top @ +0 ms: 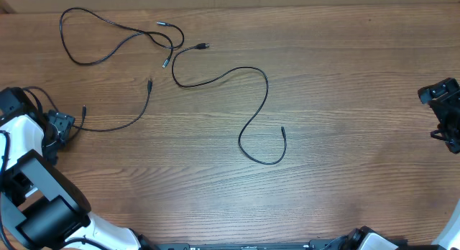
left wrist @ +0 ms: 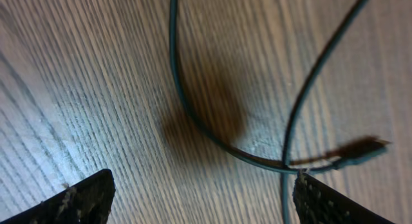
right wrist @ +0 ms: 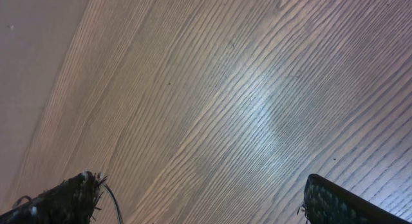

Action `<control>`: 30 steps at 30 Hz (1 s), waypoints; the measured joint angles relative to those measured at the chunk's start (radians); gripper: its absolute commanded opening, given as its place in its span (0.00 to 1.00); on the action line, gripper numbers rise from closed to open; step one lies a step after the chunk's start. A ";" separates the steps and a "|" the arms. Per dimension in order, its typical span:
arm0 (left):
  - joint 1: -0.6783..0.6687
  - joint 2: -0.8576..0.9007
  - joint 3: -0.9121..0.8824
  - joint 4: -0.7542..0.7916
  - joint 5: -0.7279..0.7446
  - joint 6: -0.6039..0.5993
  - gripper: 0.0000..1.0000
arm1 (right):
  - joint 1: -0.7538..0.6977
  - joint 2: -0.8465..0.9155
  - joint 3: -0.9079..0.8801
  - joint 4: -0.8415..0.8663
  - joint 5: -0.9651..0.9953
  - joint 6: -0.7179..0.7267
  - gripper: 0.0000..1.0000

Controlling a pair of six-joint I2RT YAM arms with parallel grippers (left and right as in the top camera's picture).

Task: Untangle cables

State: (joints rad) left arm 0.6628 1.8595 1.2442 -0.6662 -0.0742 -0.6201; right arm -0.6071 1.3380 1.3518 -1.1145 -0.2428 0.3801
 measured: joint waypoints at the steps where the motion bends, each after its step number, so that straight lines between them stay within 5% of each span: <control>1: 0.000 0.012 0.006 -0.008 -0.004 -0.002 0.88 | 0.000 0.000 0.000 0.000 0.000 0.000 1.00; 11: 0.000 0.177 0.346 -0.288 -0.025 0.003 0.91 | 0.000 0.000 0.000 0.000 0.000 0.000 1.00; 21: 0.000 0.312 0.360 -0.314 -0.025 0.013 0.84 | 0.000 0.000 0.000 0.000 0.000 0.000 1.00; 25: 0.000 0.318 0.361 -0.310 -0.021 0.014 0.69 | 0.000 0.000 0.000 0.000 0.000 0.000 1.00; 30: 0.000 0.320 0.361 -0.311 -0.021 0.016 0.34 | 0.000 0.000 0.000 0.000 0.000 0.000 1.00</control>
State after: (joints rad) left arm 0.6628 2.1792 1.6051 -0.9771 -0.0952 -0.6044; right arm -0.6071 1.3380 1.3518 -1.1149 -0.2428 0.3798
